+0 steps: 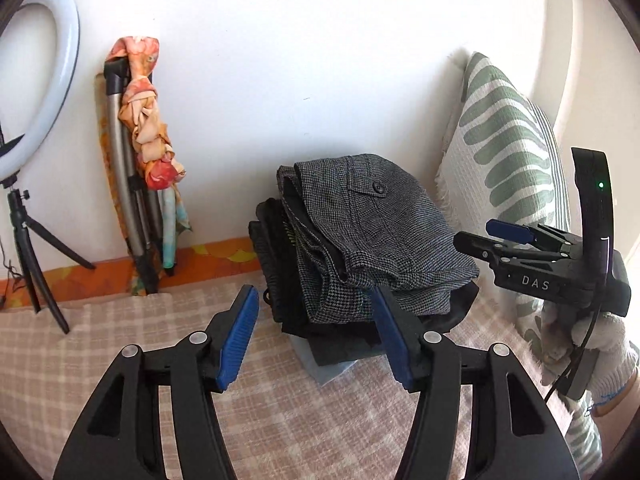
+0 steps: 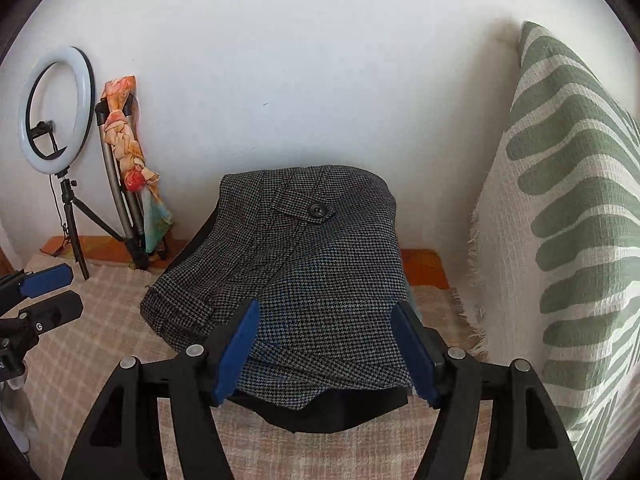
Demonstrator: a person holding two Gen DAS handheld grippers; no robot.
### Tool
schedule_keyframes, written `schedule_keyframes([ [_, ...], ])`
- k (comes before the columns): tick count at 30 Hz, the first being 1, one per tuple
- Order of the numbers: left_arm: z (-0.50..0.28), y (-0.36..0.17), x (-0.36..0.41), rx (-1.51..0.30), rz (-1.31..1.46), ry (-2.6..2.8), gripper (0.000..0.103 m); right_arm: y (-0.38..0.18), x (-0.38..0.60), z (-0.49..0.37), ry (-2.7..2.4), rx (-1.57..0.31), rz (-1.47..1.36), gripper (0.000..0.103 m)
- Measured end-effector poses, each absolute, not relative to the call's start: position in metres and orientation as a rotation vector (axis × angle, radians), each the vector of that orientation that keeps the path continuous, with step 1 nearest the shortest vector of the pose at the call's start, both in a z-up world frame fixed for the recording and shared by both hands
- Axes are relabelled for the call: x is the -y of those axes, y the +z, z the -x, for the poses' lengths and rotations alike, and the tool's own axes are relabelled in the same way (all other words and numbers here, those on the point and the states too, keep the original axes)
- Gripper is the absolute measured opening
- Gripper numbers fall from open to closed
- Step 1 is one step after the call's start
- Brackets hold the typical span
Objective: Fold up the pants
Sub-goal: 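Open both grippers and release the trousers on the stack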
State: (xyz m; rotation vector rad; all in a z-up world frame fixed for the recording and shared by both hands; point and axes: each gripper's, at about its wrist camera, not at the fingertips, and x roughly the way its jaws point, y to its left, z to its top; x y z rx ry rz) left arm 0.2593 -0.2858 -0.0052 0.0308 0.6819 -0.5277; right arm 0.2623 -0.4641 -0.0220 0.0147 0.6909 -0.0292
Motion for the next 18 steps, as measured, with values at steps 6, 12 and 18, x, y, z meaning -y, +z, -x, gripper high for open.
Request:
schedule_keyframes([
  [6,-0.232,0.012,0.277,-0.647,-0.046,-0.54,0.066,-0.016,0.441,-0.219,-0.081,-0.645,-0.03,0.086],
  [12,-0.204,0.023,0.263,-0.613,-0.066,-0.54,0.074,-0.014,0.425,-0.18,-0.153,-0.63,-0.046,0.095],
  [18,-0.18,0.021,0.242,-0.614,-0.084,-0.546,0.074,-0.017,0.403,-0.147,-0.202,-0.622,-0.061,0.095],
])
